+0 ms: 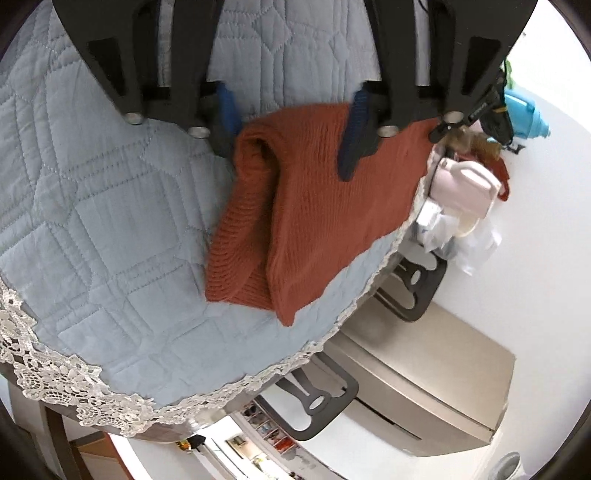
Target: Fold small clothes
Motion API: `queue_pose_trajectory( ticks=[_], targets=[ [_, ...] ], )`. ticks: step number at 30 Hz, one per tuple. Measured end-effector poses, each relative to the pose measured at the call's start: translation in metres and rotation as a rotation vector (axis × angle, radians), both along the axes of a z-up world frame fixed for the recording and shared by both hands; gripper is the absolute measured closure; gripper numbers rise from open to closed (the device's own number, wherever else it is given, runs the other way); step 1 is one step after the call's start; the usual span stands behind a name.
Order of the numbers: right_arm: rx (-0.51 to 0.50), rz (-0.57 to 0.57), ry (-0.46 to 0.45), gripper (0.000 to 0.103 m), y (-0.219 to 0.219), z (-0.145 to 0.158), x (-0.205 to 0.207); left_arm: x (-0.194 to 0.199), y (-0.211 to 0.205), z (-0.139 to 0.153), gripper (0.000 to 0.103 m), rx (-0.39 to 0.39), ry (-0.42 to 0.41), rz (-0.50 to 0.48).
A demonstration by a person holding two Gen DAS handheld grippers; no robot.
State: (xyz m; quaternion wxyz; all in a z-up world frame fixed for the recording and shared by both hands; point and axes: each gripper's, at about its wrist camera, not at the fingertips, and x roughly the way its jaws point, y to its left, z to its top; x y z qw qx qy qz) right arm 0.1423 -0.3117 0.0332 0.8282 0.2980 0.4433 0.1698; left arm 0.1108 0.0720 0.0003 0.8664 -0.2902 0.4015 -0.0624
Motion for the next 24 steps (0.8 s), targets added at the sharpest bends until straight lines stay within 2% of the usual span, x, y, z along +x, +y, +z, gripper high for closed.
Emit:
queue_pose_trajectory(
  ticks=[1, 3, 6, 11, 15, 24],
  targets=[
    [-0.001, -0.005, 0.010, 0.086, -0.002, -0.001, 0.001, 0.003, -0.001, 0.000, 0.065, 0.005, 0.007, -0.002],
    [0.007, -0.009, 0.013, 0.087, -0.004, -0.001, 0.000, 0.008, -0.002, -0.001, 0.078, 0.023, 0.012, -0.009],
    [-0.001, 0.002, -0.016, 0.088, -0.004, 0.010, -0.006, 0.006, -0.003, 0.003, 0.082, 0.038, 0.003, -0.024],
    [-0.021, 0.027, -0.032, 0.088, -0.001, 0.026, -0.016, -0.004, -0.002, 0.019, 0.084, 0.056, -0.039, -0.061],
    [-0.037, 0.055, -0.036, 0.088, -0.003, 0.037, -0.040, -0.019, -0.001, 0.027, 0.084, 0.054, -0.050, -0.084],
    [-0.065, 0.069, -0.001, 0.088, -0.017, 0.037, -0.099, -0.080, -0.008, 0.029, 0.084, 0.051, -0.058, -0.144]
  ],
)
